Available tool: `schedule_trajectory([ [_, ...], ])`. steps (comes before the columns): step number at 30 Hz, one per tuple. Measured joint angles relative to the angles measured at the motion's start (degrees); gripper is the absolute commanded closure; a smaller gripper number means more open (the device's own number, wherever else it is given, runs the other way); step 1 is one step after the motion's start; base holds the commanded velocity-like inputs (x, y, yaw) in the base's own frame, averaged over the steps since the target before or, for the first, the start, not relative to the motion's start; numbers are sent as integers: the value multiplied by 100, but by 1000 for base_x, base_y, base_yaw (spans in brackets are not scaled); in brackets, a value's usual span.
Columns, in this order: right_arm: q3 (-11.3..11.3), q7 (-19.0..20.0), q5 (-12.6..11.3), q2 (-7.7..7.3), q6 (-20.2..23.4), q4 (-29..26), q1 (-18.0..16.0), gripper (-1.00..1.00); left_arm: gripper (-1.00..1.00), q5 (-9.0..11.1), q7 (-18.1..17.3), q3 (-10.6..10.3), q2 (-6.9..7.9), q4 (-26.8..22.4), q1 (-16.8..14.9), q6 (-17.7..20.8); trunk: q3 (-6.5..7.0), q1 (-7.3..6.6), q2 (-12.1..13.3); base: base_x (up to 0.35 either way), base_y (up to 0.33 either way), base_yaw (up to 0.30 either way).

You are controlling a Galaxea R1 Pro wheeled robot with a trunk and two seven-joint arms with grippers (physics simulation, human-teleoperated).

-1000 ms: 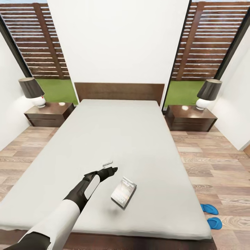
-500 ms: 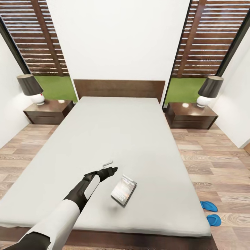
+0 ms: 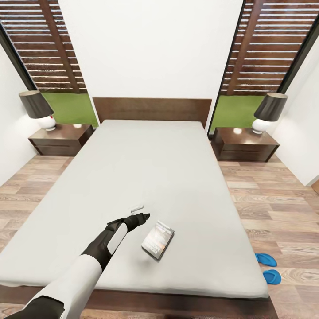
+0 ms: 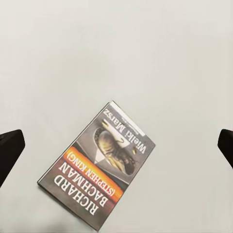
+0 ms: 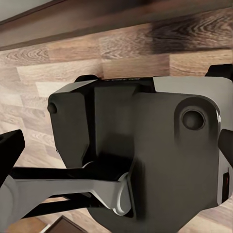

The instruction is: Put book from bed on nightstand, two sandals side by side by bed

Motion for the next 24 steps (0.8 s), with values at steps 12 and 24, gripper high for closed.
schedule_trajectory([
  [12, 3, 0, -5, 0, -7, 0, 0, -100, -100, 0, -1, -3, 0, -6, 0, 0, -108, 0, 0, 0, 0, 0],
  [24, 3, 0, -9, -15, -7, 0, 0, -100, -100, 0, -2, 3, 0, 0, 0, 0, -216, 0, 0, 0, 0, 0],
])
